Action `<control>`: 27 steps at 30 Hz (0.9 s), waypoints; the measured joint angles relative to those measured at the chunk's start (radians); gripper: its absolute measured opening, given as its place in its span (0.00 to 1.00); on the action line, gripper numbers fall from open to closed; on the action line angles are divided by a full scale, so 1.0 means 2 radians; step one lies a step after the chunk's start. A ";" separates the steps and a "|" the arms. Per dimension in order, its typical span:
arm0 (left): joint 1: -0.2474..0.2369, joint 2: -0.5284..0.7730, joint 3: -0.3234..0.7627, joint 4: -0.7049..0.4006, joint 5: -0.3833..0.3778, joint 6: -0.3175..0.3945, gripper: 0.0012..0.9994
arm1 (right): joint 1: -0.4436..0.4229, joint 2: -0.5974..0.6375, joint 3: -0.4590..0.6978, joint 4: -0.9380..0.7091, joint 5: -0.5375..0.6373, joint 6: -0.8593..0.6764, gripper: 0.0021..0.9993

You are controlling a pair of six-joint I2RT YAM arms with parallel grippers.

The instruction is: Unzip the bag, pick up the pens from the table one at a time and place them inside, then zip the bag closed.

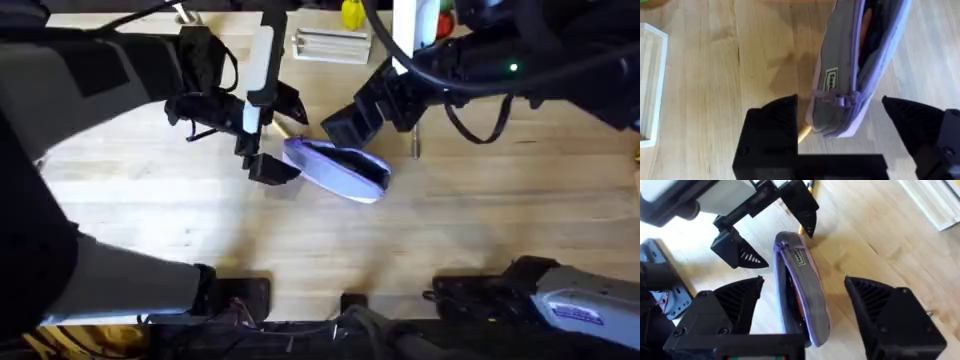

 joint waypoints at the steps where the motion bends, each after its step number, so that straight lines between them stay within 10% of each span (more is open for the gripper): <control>1: 0.000 0.000 0.000 0.000 0.000 0.000 0.99 | 0.001 0.000 0.000 -0.003 0.000 0.000 1.00; 4: 0.000 0.000 0.000 0.000 -0.005 0.000 0.99 | 0.008 0.000 0.000 -0.011 0.000 -0.002 0.98; 5: 0.001 0.000 0.000 -0.004 -0.006 0.000 0.99 | 0.017 0.000 0.000 -0.021 0.000 -0.003 0.65; 10: 0.022 -0.026 0.000 -0.031 -0.024 0.000 0.99 | 0.018 0.000 0.000 -0.047 0.001 -0.003 0.04; 20: 0.112 -0.133 0.004 -0.074 -0.046 0.000 0.99 | 0.023 0.056 0.000 -0.060 0.002 -0.003 0.03; 27: 0.128 -0.150 0.004 -0.093 -0.047 0.000 0.99 | 0.038 0.114 0.000 -0.059 0.001 -0.003 0.03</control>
